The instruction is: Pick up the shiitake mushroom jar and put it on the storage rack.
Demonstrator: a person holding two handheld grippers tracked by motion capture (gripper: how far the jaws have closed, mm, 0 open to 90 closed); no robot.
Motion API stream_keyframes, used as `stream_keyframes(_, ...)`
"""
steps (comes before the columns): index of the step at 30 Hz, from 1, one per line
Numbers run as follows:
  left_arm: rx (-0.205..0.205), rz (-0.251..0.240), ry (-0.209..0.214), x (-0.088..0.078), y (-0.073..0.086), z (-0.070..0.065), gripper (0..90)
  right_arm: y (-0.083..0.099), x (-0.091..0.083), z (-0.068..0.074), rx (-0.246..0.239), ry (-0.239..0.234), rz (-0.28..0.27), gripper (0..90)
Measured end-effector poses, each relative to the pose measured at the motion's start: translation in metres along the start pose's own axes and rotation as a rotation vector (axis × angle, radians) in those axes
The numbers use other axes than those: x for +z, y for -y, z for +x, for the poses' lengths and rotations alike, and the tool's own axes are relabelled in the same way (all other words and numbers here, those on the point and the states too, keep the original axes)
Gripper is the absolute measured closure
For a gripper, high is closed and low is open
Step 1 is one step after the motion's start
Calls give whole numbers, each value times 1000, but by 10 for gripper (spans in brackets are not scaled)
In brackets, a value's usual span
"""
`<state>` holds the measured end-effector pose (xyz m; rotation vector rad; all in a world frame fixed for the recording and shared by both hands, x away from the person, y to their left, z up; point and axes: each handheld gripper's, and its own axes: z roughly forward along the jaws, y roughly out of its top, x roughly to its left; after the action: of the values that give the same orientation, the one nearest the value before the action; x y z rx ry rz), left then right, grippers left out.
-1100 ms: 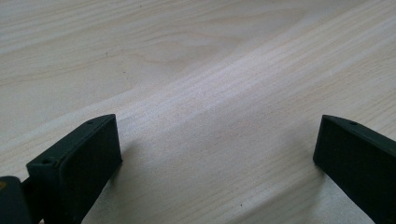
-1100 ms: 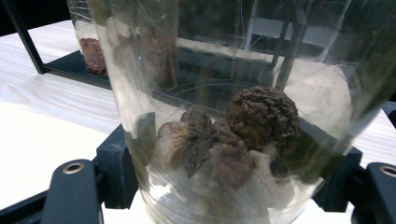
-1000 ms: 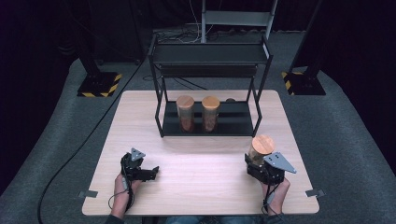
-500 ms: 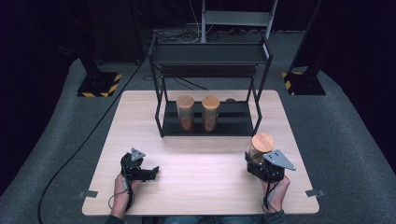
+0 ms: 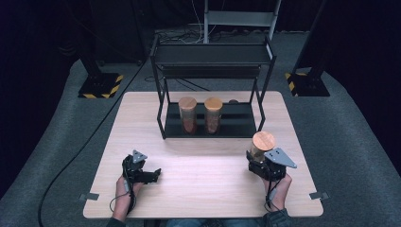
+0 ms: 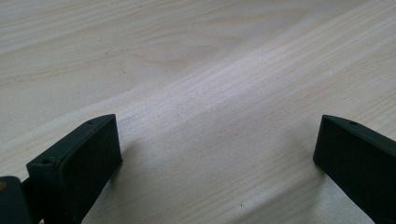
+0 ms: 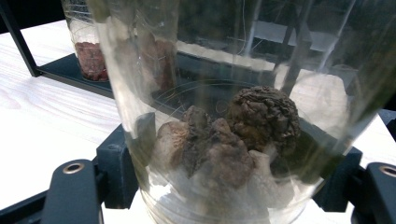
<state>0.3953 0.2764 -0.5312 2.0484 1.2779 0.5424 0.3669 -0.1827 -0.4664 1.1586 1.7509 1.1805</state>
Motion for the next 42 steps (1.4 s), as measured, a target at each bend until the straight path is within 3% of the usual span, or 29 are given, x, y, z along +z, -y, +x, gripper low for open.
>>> stream_keyframes(42, 0, 0, 0, 0, 0, 0, 1, -12, 22, -3, 12, -10, -2, 247)
